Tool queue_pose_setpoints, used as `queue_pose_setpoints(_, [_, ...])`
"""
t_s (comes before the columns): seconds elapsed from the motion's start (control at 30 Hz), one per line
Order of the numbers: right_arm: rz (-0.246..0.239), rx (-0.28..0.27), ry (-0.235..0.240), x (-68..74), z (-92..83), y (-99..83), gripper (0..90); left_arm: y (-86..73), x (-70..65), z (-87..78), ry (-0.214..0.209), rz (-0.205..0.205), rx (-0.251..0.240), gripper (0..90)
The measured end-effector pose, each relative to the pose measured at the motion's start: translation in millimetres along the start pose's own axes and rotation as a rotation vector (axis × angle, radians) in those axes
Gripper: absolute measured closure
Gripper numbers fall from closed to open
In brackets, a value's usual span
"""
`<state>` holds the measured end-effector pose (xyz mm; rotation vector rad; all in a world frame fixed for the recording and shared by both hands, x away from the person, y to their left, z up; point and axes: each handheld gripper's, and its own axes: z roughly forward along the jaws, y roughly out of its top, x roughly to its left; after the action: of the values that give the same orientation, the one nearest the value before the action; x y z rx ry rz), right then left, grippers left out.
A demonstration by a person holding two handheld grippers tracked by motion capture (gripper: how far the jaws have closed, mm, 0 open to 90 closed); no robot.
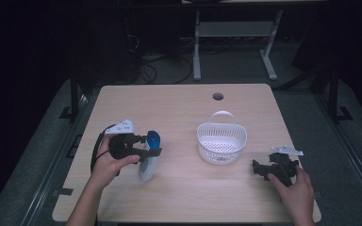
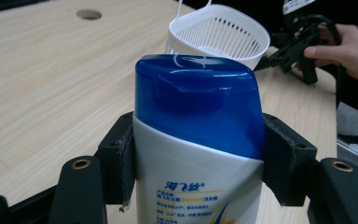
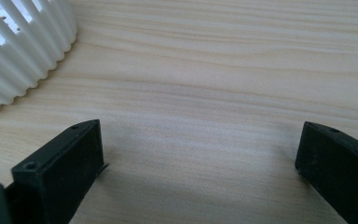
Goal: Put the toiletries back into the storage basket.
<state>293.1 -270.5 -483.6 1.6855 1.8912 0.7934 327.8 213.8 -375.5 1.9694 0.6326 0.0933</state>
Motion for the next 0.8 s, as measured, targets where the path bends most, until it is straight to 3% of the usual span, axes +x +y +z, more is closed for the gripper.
queue_pose_setpoints(0.23, [0.0,0.0,0.0,0.0,0.0,0.0,0.4,-1.1,1.9,-2.0,-0.037,0.021,-0.067,36.6])
queue_pose_setpoints(0.8, [0.0,0.0,0.0,0.1,0.0,0.0,0.4,11.1,1.9,-5.3,-0.045,0.068,-0.102,36.6])
